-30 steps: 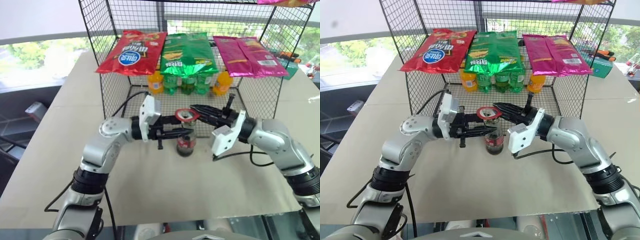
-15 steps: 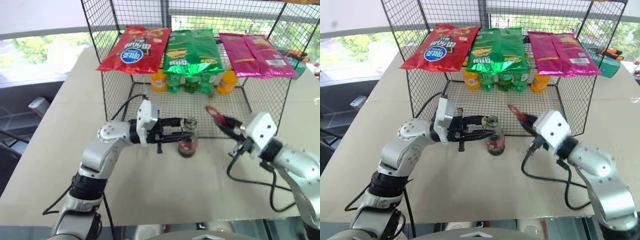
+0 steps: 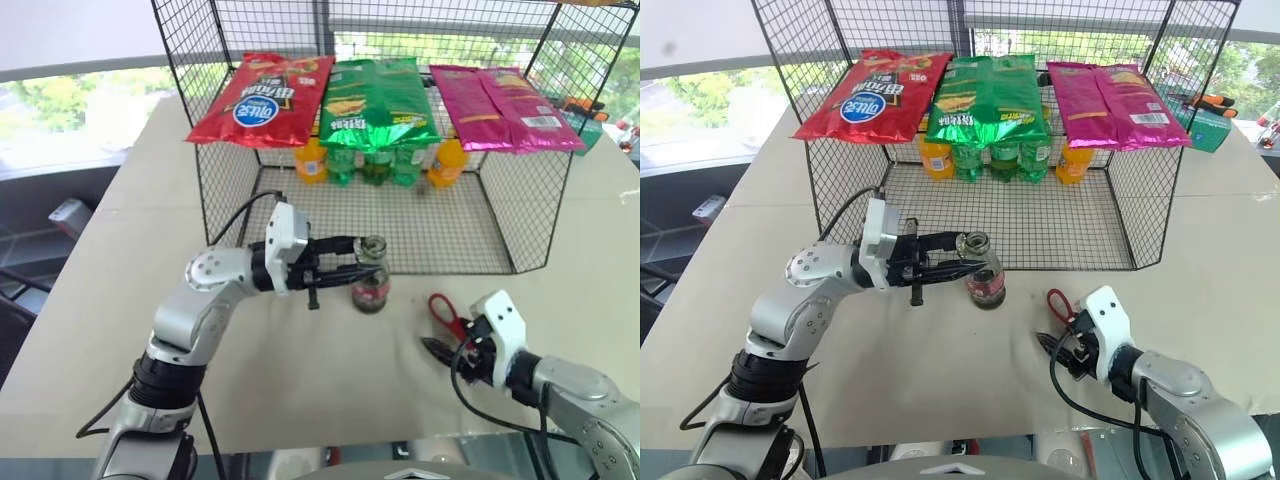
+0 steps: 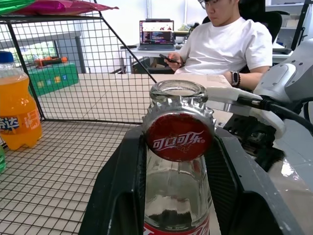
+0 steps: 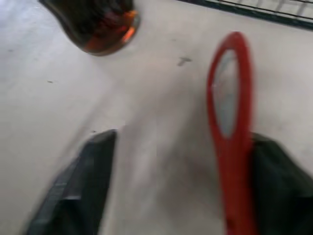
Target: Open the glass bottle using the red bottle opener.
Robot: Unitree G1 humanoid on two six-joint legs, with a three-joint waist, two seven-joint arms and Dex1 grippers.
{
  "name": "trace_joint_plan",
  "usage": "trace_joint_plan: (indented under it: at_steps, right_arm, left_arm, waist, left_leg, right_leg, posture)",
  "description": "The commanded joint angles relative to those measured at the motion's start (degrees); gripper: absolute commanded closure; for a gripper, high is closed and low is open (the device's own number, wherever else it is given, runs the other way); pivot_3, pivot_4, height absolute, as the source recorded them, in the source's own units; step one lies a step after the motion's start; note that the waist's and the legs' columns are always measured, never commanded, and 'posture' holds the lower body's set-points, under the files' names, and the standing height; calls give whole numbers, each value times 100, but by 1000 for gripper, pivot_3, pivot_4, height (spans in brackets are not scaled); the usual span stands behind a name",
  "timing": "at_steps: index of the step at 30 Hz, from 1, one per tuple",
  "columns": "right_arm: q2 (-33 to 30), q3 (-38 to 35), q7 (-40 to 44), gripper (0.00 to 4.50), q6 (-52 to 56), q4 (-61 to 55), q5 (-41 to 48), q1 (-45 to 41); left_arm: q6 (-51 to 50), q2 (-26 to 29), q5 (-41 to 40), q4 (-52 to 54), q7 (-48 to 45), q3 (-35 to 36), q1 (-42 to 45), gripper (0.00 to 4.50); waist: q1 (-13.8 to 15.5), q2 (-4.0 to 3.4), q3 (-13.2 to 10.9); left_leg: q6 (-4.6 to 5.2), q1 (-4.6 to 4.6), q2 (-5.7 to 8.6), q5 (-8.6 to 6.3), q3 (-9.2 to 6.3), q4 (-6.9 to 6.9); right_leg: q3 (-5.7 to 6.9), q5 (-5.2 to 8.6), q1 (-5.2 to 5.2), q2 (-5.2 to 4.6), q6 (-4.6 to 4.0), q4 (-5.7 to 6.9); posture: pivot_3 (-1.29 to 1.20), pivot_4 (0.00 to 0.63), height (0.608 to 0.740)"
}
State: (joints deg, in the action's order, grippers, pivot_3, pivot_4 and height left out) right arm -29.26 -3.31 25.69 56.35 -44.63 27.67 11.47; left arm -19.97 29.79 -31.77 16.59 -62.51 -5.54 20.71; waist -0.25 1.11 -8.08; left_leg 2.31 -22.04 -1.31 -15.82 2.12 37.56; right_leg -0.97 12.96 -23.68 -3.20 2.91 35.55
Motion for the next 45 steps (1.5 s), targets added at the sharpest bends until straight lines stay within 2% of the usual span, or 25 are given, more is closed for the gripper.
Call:
trace_joint_plan:
  at_steps: [1, 5, 7, 8, 10, 21, 25, 28, 32, 35, 37, 42, 45]
  right_arm:
    - [-252, -126, 36, 84, -500, -99, -242, -107]
    - [-355, -78, 50, 84, -1018, -70, -465, -71]
    - [-379, -47, 73, 0, -1272, -39, -577, -64]
    - [-362, -37, 97, 0, -1391, -31, -594, -72]
    - [-336, -38, 121, 0, -1542, -9, -603, -103]
    - [-265, -6, 296, 0, -2156, 258, -617, -264]
    - [-95, -53, 391, 0, -2724, 353, -668, -236]
    - [-209, -132, 703, 0, -3017, 468, -605, -146]
    - [-110, -353, 786, 0, -3392, 743, -559, -97]
    - [19, -506, 647, 0, -3958, 1070, -861, 43]
    - [89, -606, 747, 0, -4307, 1244, -855, 169]
    - [-198, -1439, 2027, 0, -5803, 2051, -556, 1324]
    - [-301, -1900, 2455, 0, -6195, 2566, -311, 1689]
  left_arm:
    - [-194, 80, 64, 45, 3, -173, -31, 3315]
    - [-333, 29, -37, 107, 85, -153, 44, 3315]
    - [-359, -4, -72, 130, 134, -123, 76, 2277]
    - [-385, -8, -92, 161, 157, -107, 90, 1995]
    - [-404, -9, -137, 281, 223, -41, 49, 994]
    - [-687, 153, -494, 920, 542, 314, -341, 994]
    - [-687, 338, -753, 1069, 585, 844, -798, 994]
    - [-688, 521, -986, 1242, 590, 1315, -1360, 994]
    - [-839, 359, -1423, 1310, 1121, 1972, -2071, 994]
    - [-417, -97, -936, 1205, 1979, 2288, -2421, 994]
    - [-302, -213, -772, 1198, 2144, 2306, -2596, 994]
    - [463, -380, -79, 980, 2059, 2282, -3686, 994]
    - [604, -453, 20, 953, 2175, 2307, -4035, 994]
  waist:
    - [0, 1, 0]
    - [1, 2, -1]
    - [1, 1, -2]
    - [0, 1, -11]
    - [-4, 8, -32]
    - [-8, 5, -47]
    - [-21, 5, -47]
    - [-46, 1, -49]
    - [-32, 2, -50]
    - [4, 3, -50]
    - [27, 5, -50]
    - [54, 1, -48]
    - [72, 4, -51]
  left_leg:
    - [0, 0, 0, 0, 0, 1]
    - [0, -5, 1, 0, -9, 1]
    - [0, -7, 2, 0, -11, 0]
    - [0, -8, 2, 0, -11, 0]
    - [0, -15, 3, 0, -11, 0]
    - [0, -12, 0, 0, -12, 1]
    - [0, -11, 0, 0, -12, 1]
    - [-1, -7, -5, 0, -8, 1]
    - [-1, -6, -7, 0, -7, 1]
    - [-1, -3, -3, 0, -8, 12]
    - [-1, -4, -1, 0, -8, 21]
    - [1, 1, 1, -1, 5, 28]
    - [3, 1, -5, -3, 11, 27]
  right_leg:
    - [0, 0, 1, 0, 1, 0]
    - [5, 0, -1, 11, -2, 0]
    - [6, -2, -2, 16, -1, 1]
    - [6, -7, -2, 16, 5, 1]
    - [6, -10, -6, 17, 11, 1]
    - [5, -11, -5, 14, 8, 6]
    - [5, -12, -6, 14, 10, 10]
    - [2, -12, -5, 14, 9, 11]
    - [3, -9, -4, 7, 2, 12]
    - [4, -4, 1, 0, -7, 18]
    - [4, -4, 3, 0, -7, 23]
    - [-6, -4, 7, 1, -8, 28]
    - [-8, -3, 4, 4, -8, 26]
  posture:
    - [0, 150, 740]
    - [0, 150, 740]
    - [0, 150, 740]
    - [0, 150, 740]
    - [0, 150, 740]
    - [0, 150, 740]
    - [0, 150, 740]
    - [0, 150, 740]
    - [0, 150, 740]
    - [0, 150, 740]
    - [0, 150, 740]
    - [0, 150, 740]
    - [0, 150, 740]
